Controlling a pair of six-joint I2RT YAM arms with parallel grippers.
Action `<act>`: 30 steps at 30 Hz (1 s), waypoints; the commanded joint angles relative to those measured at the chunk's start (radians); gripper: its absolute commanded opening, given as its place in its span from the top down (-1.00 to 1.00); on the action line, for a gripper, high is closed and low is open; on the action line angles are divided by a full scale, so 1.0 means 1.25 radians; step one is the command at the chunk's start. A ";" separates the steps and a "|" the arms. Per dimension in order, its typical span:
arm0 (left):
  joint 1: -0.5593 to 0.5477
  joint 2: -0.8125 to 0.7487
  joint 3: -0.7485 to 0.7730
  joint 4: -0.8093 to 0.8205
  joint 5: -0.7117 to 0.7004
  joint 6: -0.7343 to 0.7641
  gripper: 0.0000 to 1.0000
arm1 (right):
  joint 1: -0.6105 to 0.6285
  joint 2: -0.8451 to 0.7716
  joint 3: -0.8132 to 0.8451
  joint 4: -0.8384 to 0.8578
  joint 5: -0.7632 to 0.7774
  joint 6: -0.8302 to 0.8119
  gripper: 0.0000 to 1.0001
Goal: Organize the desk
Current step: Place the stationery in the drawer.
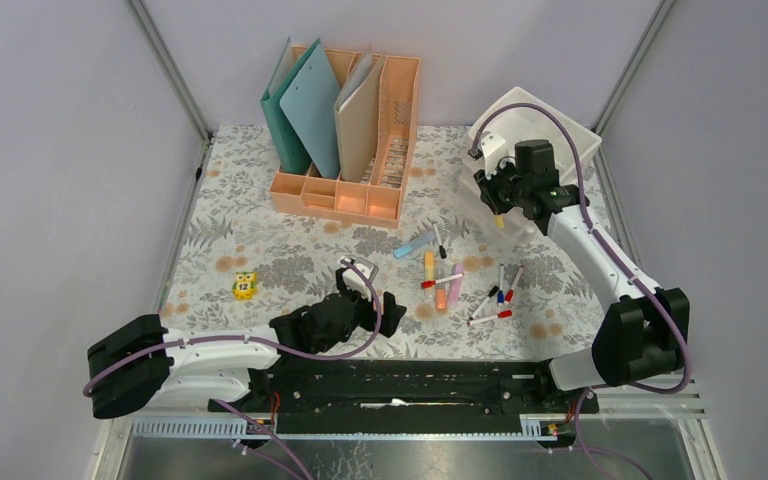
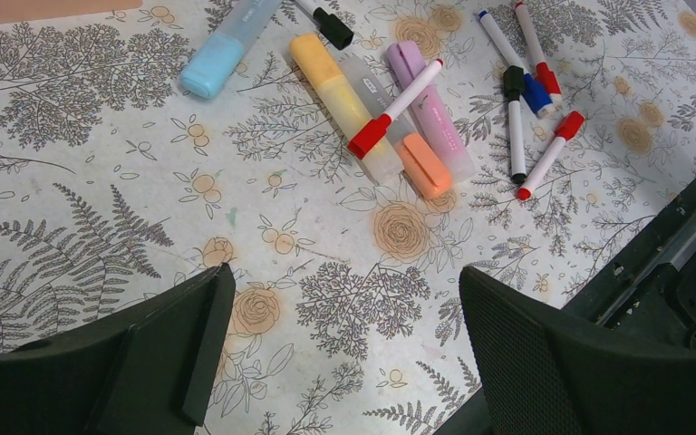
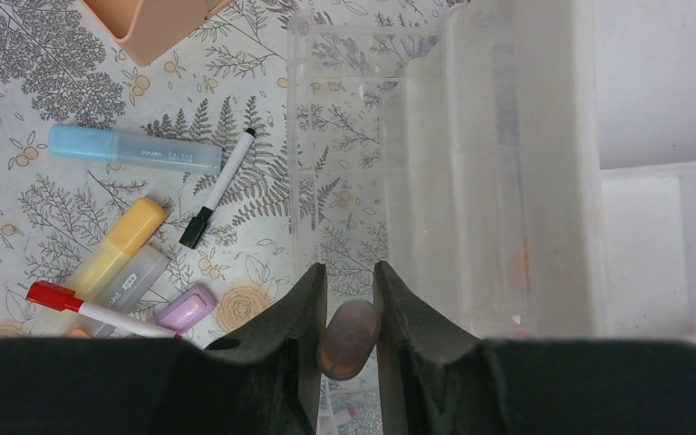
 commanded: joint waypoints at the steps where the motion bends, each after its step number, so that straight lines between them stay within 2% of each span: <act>1: 0.004 0.016 0.036 0.044 0.014 -0.004 -0.97 | -0.002 0.007 -0.004 0.014 -0.002 -0.001 0.92; 30: 0.004 0.024 0.027 0.043 0.022 -0.026 -0.97 | -0.002 0.060 -0.011 0.014 -0.002 -0.001 0.92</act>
